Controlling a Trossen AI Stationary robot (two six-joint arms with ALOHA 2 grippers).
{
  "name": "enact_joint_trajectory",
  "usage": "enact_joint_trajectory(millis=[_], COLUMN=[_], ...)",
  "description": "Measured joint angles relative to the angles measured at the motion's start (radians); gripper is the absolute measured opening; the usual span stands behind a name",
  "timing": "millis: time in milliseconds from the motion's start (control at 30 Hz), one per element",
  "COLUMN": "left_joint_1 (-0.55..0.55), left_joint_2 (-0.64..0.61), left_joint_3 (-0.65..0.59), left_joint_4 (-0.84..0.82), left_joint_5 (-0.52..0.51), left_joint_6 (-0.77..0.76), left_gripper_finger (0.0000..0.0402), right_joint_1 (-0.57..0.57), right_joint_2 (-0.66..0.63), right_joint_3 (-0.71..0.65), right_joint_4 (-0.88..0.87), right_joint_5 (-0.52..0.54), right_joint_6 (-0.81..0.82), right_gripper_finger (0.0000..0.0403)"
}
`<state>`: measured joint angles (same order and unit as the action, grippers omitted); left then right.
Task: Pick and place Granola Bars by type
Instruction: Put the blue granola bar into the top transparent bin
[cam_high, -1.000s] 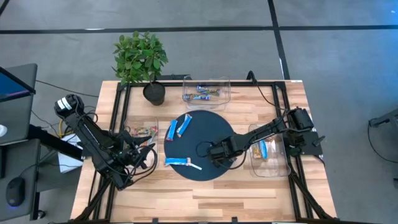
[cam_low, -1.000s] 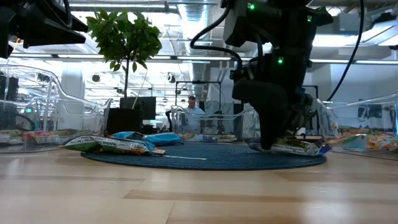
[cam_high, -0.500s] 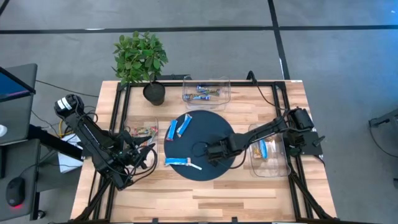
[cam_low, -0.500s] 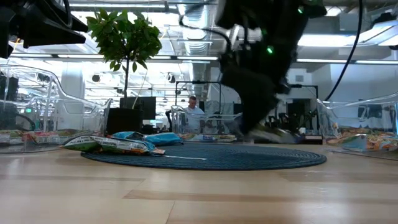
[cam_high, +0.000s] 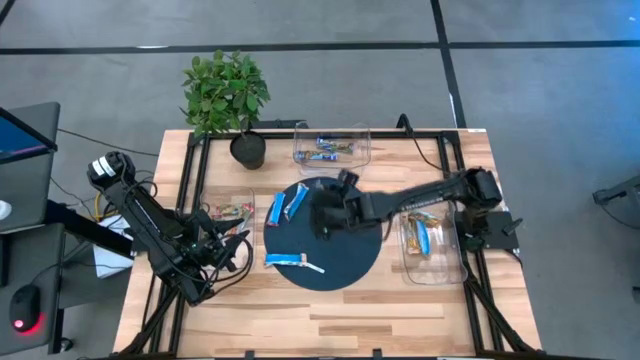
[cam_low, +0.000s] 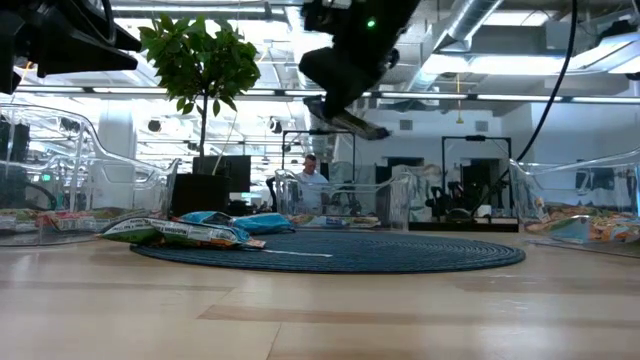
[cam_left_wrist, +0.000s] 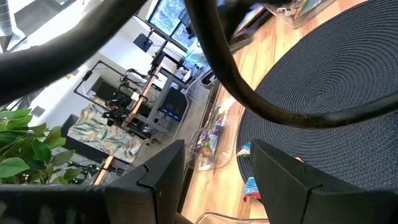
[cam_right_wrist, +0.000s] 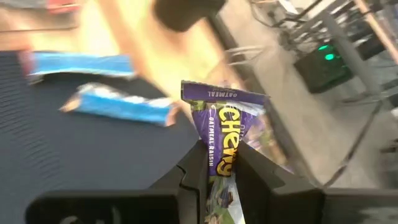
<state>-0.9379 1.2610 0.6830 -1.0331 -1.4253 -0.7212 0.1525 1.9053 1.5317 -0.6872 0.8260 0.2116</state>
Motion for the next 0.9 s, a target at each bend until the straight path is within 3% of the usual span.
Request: enact_joint_trajectory(millis=[300,533,700,900], left_joint_1=[0.0,0.0,0.0,0.0], left_joint_2=[0.0,0.0,0.0,0.0], left_joint_3=[0.0,0.0,0.0,0.0], left_joint_4=[0.0,0.0,0.0,-0.001], left_joint_5=[0.0,0.0,0.002,0.002], left_joint_6=[0.0,0.0,0.001,0.001], left_gripper_finger=[0.0178,0.0178,0.0178,0.0178], right_joint_1=[-0.211,-0.37,-0.465,-0.532], right_joint_2=[0.0,0.0,0.016,0.035], right_joint_3=[0.013,0.013,0.013,0.013], right_joint_4=[0.151,0.275,0.345,0.344], right_joint_5=[-0.051,-0.193,-0.345,-0.386], right_joint_6=[-0.267,-0.419,-0.4,-0.278], right_gripper_finger=[0.0054,0.0054,0.0054,0.0054])
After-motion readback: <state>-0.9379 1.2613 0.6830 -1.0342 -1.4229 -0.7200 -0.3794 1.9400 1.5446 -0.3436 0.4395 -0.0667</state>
